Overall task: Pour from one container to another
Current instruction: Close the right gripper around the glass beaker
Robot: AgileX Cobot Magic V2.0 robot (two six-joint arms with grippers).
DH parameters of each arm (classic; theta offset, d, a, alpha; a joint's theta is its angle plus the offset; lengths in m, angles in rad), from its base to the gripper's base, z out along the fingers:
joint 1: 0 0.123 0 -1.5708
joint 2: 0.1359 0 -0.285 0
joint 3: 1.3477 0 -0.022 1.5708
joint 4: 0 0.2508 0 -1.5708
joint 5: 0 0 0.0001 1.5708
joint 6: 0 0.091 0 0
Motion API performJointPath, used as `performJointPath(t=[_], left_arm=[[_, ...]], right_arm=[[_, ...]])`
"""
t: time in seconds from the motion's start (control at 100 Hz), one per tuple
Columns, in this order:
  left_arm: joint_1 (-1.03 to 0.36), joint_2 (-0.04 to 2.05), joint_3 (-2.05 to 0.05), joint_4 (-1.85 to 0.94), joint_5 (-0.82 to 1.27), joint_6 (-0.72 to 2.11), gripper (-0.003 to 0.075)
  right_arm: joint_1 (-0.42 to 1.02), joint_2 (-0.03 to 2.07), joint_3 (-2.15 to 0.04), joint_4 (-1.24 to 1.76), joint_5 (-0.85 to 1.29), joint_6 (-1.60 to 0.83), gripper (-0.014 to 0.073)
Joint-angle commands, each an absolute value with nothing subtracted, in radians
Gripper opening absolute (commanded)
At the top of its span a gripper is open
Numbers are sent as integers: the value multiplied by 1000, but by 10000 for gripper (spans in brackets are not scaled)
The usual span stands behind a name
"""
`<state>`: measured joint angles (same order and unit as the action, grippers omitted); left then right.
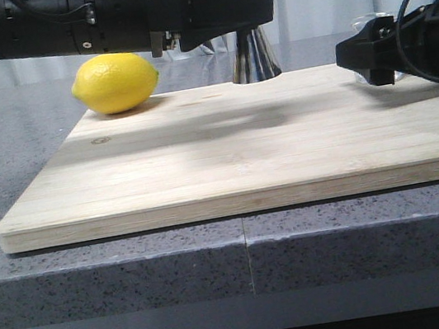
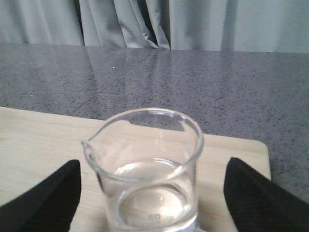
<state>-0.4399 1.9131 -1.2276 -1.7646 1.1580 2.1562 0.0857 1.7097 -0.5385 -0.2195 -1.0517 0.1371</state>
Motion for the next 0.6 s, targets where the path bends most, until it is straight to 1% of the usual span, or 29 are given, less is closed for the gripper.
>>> performJointPath(t=[0.0,0.38,0.43,0.59], left_arm=[[-438,1865,-1259,-1851,1276,2150,58],[-438,1865,-1259,-1851,1276,2150,58],[-438,1865,-1259,-1851,1276,2150,58],[-438,1865,-1259,-1851,1276,2150,58]], right_arm=[[78,1677,-561,-214,-1141,128,544],[78,1677,-561,-214,-1147,128,542],[78,1677,-561,-214,-1147,128,524],[78,1677,-561,-218,-1147,128,416]])
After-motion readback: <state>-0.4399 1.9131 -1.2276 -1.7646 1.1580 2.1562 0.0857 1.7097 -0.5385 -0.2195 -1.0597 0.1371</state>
